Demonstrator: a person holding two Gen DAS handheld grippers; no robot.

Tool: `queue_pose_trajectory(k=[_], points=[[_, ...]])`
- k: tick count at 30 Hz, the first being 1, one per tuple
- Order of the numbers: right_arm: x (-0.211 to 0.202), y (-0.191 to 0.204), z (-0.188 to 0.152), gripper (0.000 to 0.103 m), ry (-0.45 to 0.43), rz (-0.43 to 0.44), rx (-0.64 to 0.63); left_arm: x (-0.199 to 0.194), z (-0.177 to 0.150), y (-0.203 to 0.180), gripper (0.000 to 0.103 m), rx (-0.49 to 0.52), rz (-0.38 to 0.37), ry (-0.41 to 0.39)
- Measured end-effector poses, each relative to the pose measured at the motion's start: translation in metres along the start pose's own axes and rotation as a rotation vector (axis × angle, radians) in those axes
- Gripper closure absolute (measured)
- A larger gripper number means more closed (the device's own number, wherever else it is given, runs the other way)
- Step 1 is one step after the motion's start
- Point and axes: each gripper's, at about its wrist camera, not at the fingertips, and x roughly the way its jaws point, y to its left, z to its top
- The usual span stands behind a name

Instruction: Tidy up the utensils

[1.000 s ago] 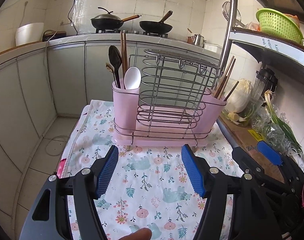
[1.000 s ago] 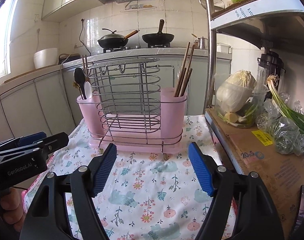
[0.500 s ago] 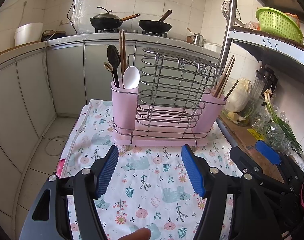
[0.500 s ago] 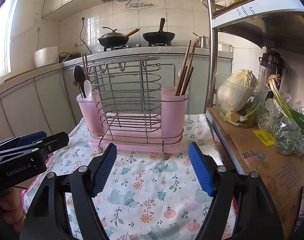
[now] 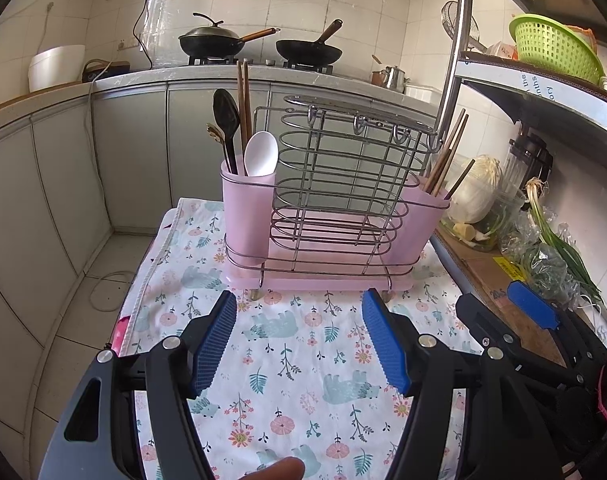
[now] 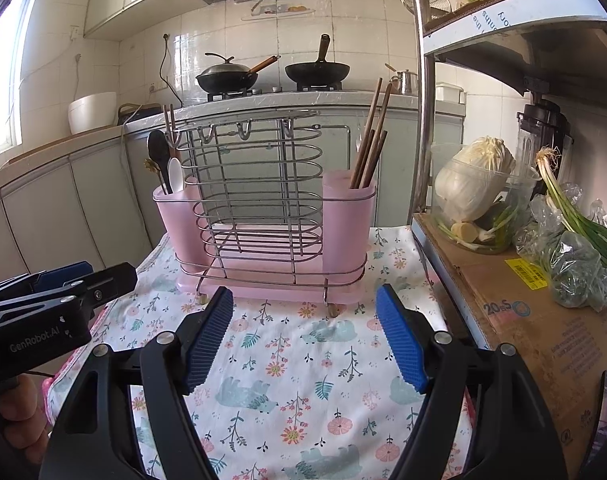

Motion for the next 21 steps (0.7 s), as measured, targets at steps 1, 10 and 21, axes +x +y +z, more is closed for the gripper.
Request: queue_pose_trajectory(k=[1,10,21], points=[[-0.0001,0.0000,-0.0006,0.028,0.001,0.001,0.000,0.0000,0.0000,-0.0001,0.039,0.000,0.000,-0.001],[0.0005,0.0000,-0.0014,0.028,0.005,0.004,-0.003,-0.0001,-0.0006,0.0004,0.039,0.002,-0.001,0.000],[0.0038,-0.0012,-0.0029,0.028,0.013,0.006,-0.005,0.0012,-0.0021,0.0000,0.039,0.001,-0.003,0.003]])
